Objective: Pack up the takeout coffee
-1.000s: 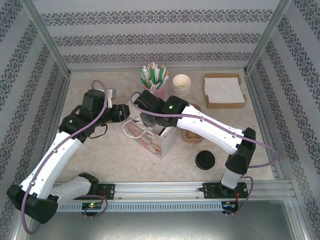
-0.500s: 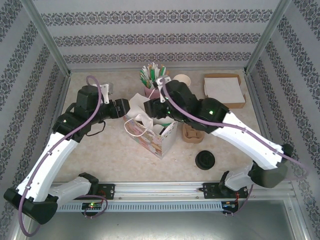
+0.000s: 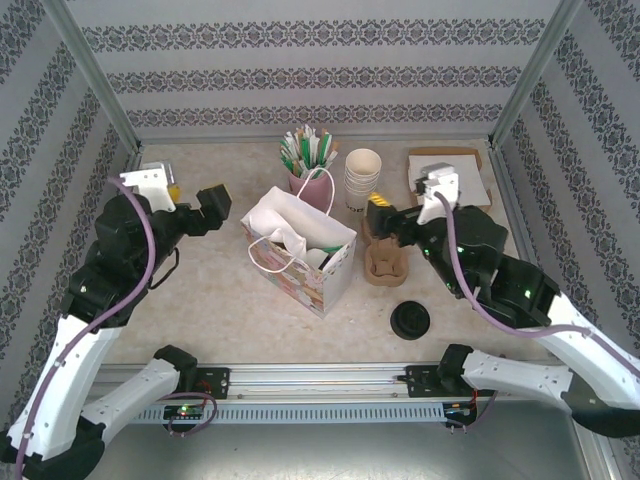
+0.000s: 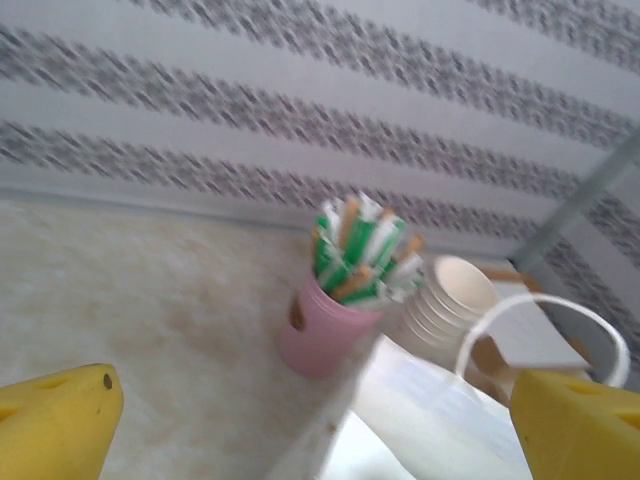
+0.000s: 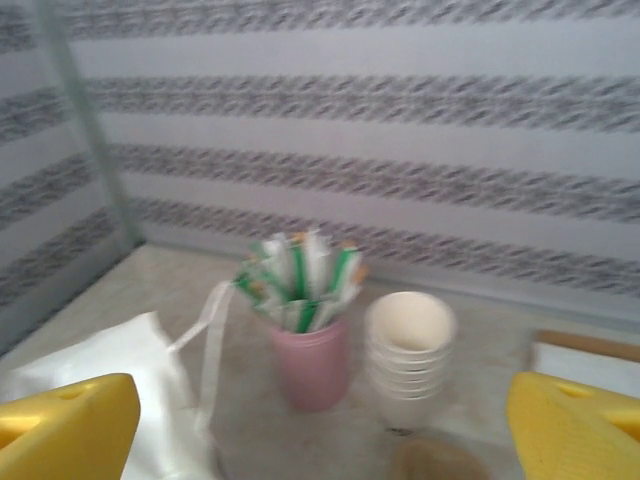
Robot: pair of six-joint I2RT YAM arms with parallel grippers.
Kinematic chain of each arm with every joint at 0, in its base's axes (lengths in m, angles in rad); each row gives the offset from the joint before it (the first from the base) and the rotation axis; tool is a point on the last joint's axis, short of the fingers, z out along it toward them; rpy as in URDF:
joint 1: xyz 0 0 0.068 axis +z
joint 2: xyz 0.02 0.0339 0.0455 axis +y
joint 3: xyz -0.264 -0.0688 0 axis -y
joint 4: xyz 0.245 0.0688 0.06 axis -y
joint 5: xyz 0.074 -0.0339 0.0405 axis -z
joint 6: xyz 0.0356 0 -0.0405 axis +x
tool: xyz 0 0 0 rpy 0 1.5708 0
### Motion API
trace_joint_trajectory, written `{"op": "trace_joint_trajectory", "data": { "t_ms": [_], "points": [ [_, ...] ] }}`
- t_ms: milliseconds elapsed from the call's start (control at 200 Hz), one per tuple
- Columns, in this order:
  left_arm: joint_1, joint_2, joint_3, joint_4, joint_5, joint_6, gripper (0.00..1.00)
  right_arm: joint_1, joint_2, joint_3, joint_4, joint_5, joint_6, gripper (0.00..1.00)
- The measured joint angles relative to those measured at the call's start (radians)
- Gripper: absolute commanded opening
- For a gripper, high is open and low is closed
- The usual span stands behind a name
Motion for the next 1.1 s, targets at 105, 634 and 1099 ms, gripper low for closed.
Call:
{"op": "trace_joint_trajectory", "data": {
  "t_ms": [105, 634, 1099],
  "points": [
    [0.000, 0.027, -0.018, 0.048, -0.168, 0.056, 1.00, -0.060, -0.056, -0.097, 0.082, 0.136, -0.075, 0.98],
    [0.207, 0.152, -0.278, 0.299, -0.438, 0.059, 1.00, -0.749, -0.081, -0.585, 0.325, -0.068, -0.076, 0.98],
    [0.212, 0.336, -0.614, 0.580, -0.531, -0.023, 1.00, -0.840, 0.088, -0.945, 0.743, -0.189, -0.060, 0.98]
  ]
}}
